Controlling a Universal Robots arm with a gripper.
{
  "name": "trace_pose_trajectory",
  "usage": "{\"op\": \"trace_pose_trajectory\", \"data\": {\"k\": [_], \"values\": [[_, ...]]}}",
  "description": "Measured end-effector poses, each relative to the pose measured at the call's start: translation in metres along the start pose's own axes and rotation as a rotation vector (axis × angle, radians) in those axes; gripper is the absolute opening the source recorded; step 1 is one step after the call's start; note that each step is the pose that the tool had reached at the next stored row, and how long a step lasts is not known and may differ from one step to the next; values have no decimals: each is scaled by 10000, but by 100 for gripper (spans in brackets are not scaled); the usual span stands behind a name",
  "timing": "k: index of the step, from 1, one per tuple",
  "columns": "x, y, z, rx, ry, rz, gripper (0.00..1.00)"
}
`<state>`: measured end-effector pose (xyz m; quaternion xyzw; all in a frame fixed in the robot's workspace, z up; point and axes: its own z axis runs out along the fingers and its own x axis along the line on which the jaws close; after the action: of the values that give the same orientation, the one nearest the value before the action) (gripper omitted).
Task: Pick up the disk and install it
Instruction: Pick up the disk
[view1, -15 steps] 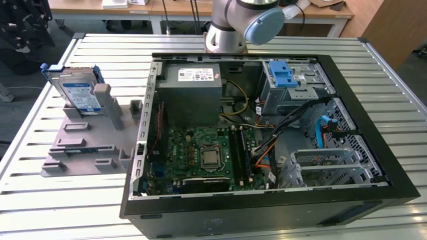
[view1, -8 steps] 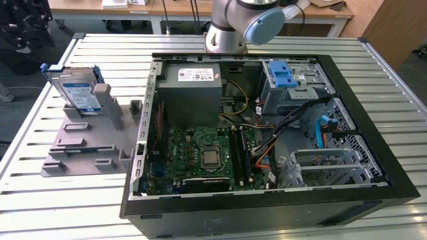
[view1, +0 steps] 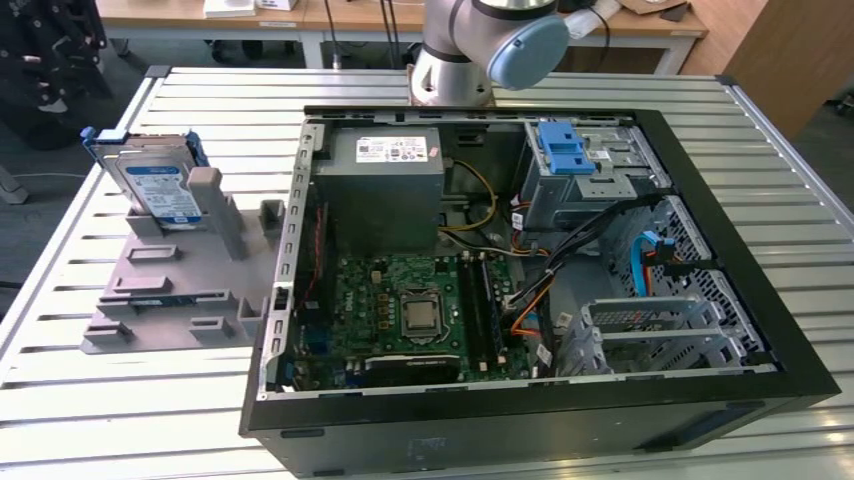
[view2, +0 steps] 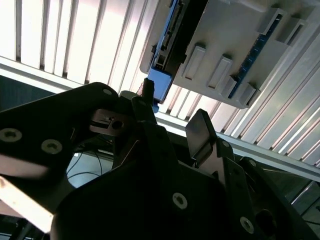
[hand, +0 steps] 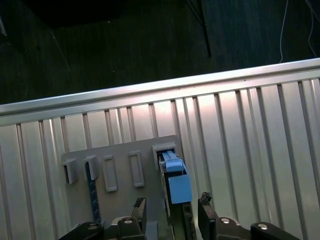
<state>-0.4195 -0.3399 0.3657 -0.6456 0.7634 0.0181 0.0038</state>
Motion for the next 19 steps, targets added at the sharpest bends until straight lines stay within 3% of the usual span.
{"op": "trace_pose_trajectory", "data": {"k": [10,15,19], "values": [[-34,9,144,38,-5,-54,53],[-33,8,204,46,11,-667,53],[-32,10,210,72,10,-680,53]]}}
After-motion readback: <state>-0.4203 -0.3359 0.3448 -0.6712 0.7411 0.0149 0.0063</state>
